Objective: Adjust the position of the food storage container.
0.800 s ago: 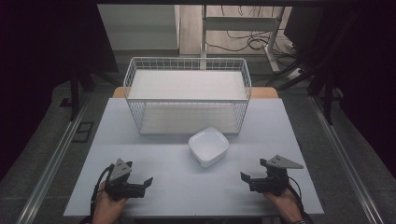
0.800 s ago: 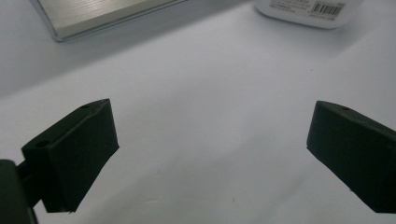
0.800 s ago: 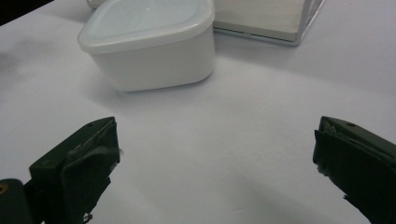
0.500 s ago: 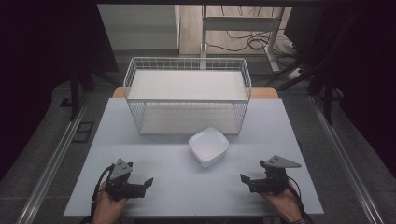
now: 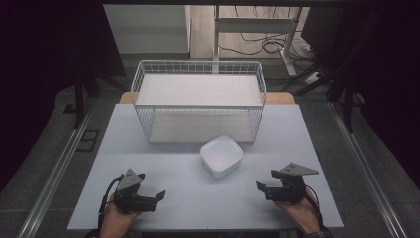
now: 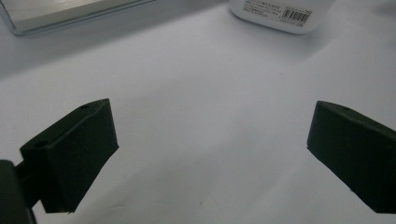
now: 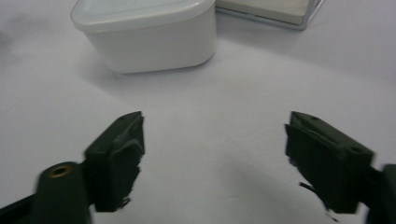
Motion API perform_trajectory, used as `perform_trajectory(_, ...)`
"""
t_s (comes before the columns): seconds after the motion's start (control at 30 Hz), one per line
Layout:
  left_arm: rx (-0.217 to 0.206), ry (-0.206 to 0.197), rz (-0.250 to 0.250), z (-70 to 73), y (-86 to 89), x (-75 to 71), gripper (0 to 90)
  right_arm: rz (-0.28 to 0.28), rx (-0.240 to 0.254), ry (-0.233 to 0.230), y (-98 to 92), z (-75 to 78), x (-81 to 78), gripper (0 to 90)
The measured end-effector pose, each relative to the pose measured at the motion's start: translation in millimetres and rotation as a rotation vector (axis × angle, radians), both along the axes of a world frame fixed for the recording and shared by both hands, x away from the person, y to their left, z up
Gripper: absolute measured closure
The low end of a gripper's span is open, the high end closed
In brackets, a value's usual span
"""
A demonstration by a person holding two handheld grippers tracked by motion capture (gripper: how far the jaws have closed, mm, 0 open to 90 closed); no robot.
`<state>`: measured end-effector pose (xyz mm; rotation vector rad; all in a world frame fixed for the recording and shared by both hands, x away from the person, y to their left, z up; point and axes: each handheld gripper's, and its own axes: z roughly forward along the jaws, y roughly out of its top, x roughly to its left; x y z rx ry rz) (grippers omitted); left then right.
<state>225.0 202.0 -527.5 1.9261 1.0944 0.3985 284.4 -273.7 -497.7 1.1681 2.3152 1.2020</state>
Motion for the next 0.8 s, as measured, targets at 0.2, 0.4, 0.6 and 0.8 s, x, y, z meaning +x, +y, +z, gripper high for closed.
perform_trajectory(0.2,-0.005,0.004,0.004,-0.4,0.2,0.4,1.5,0.007,-0.029,0.000,2.7,5.8,8.4,43.1)
perform_trajectory(0.4,-0.028,0.007,0.008,-0.3,2.4,0.9,1.5,0.041,-0.028,0.013,8.4,10.8,18.9,58.8)
perform_trajectory(0.6,-0.023,0.001,0.016,-0.2,2.1,0.8,1.4,0.081,-0.067,0.029,17.2,9.5,32.6,81.8)
perform_trajectory(0.8,-0.022,-0.001,0.021,-0.1,2.8,0.8,1.4,0.098,-0.098,0.024,28.7,11.0,47.8,89.0)
